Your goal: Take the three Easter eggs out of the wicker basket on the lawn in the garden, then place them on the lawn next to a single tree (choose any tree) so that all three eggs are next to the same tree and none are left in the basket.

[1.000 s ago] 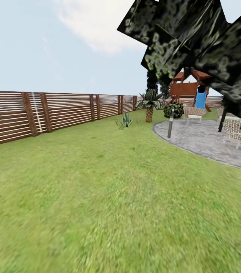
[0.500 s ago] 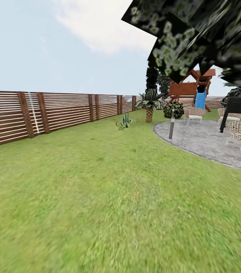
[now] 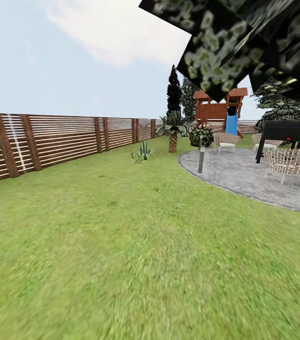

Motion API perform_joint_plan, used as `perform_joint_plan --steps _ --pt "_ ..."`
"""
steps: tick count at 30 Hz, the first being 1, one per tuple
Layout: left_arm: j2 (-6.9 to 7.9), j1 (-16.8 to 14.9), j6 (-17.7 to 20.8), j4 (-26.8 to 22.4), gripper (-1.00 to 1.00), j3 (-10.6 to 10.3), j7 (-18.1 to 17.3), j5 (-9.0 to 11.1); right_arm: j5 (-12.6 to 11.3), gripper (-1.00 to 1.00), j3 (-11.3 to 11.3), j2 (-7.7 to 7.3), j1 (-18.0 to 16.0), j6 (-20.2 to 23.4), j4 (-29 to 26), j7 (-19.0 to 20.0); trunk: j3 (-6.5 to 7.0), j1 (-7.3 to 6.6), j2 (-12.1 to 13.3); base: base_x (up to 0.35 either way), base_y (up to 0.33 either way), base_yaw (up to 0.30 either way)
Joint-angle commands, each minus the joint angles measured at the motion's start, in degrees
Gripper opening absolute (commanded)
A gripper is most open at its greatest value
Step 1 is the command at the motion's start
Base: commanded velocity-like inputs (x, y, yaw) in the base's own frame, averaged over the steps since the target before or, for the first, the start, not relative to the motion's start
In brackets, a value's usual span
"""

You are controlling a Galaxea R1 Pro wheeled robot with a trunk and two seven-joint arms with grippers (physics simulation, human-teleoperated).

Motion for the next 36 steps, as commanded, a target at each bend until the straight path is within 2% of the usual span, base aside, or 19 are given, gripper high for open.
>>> perform_joint_plan --steps 1,26,36 --pt "-0.01 0.0 0.0 -0.1 1.00 0.2 -0.3 0.6 0.0 1.00 -0.3 0.01 0.0 -0.2 0.1 0.0 -0.05 0.03 0.0 0.332 0.132 -0.250" --pt "-0.09 0.0 0.0 -0.1 1.00 0.1 -0.4 0.6 0.0 1.00 -0.3 0.01 0.0 -0.2 0.1 0.0 -0.05 0.03 0.0 0.333 0.150 -0.256" --pt "-0.09 0.0 0.0 -0.1 1.00 0.1 -0.4 0.6 0.1 1.00 -0.3 0.01 0.0 -0.2 0.1 0.0 -0.05 0.03 0.0 0.324 0.180 -0.154"
